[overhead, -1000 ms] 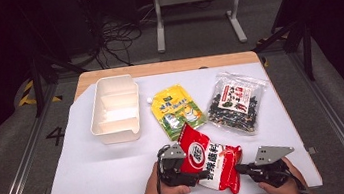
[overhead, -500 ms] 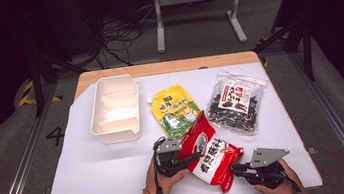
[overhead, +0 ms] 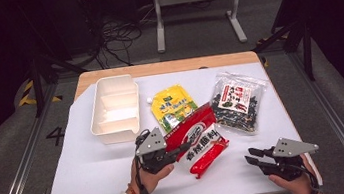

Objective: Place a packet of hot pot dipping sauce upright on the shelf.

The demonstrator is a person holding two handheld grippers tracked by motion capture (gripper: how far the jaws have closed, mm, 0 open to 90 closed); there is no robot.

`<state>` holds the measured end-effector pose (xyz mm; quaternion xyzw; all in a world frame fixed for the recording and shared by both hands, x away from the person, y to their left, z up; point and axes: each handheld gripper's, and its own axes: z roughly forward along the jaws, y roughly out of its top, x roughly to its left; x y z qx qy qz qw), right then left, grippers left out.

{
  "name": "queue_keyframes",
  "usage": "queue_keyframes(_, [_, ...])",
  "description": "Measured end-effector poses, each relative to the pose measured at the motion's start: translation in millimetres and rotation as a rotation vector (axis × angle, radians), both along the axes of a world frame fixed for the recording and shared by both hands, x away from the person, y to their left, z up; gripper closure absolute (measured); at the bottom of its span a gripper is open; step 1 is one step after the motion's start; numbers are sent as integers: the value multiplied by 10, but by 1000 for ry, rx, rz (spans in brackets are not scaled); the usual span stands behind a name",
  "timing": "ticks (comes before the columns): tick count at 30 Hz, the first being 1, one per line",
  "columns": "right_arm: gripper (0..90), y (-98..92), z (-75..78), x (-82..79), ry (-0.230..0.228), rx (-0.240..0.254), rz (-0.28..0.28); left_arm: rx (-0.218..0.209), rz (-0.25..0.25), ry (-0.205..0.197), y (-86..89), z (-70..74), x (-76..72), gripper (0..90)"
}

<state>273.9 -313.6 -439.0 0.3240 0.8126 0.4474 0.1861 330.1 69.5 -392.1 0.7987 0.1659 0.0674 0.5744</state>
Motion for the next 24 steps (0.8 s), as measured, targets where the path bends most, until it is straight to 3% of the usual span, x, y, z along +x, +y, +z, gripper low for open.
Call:
queue_keyframes(5, [656,-41,-13,36,6,-5,-22,15,3,-54,106,107,-5,899])
queue_keyframes(15, [638,-14,-32,76,14,-20,-16,31,-9,-113,279,249,6,899])
queue_keyframes(24, [593,20,-26,100,12,-25,-2,28,3,-120,381,292,23,899])
